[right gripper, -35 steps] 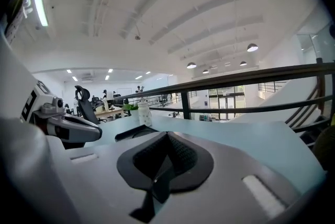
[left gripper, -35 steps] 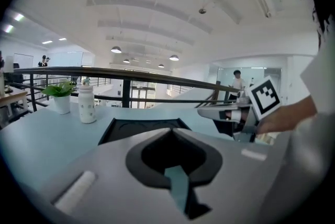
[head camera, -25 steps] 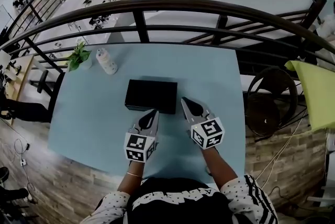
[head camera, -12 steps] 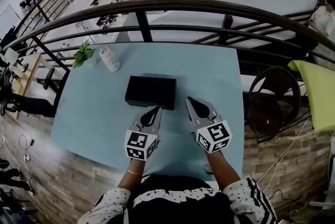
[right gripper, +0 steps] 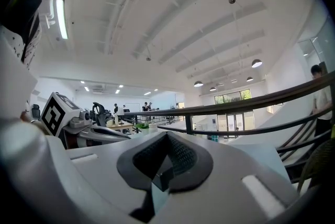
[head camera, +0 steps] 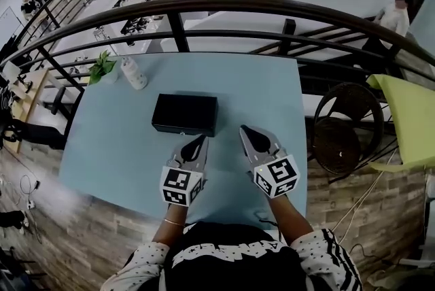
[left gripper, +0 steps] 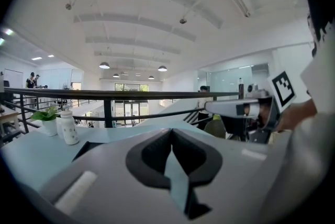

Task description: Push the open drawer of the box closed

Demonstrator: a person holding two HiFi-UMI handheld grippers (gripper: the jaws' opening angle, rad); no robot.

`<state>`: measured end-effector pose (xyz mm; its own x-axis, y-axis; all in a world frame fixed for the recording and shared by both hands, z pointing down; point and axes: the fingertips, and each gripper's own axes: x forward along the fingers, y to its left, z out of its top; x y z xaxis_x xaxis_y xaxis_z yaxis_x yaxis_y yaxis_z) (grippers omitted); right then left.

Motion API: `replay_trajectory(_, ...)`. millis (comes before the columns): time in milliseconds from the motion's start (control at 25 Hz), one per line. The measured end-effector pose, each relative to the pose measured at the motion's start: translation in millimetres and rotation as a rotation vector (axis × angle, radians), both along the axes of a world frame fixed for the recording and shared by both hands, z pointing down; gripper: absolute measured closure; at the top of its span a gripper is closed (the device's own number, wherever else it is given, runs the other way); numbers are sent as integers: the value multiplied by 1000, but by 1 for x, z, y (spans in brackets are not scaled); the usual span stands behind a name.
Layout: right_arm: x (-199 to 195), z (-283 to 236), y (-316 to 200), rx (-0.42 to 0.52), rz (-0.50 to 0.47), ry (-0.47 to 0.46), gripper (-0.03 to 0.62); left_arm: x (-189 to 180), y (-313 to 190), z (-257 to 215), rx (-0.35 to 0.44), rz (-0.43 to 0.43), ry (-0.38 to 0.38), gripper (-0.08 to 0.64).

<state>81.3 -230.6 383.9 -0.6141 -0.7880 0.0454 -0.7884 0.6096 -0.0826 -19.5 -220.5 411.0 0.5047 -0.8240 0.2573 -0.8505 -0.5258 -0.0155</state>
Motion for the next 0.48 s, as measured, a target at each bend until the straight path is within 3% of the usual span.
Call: replay_trajectory(480,6,-4,2,-2,-31,-16,592,7,1,-7,2,-16,-18,560)
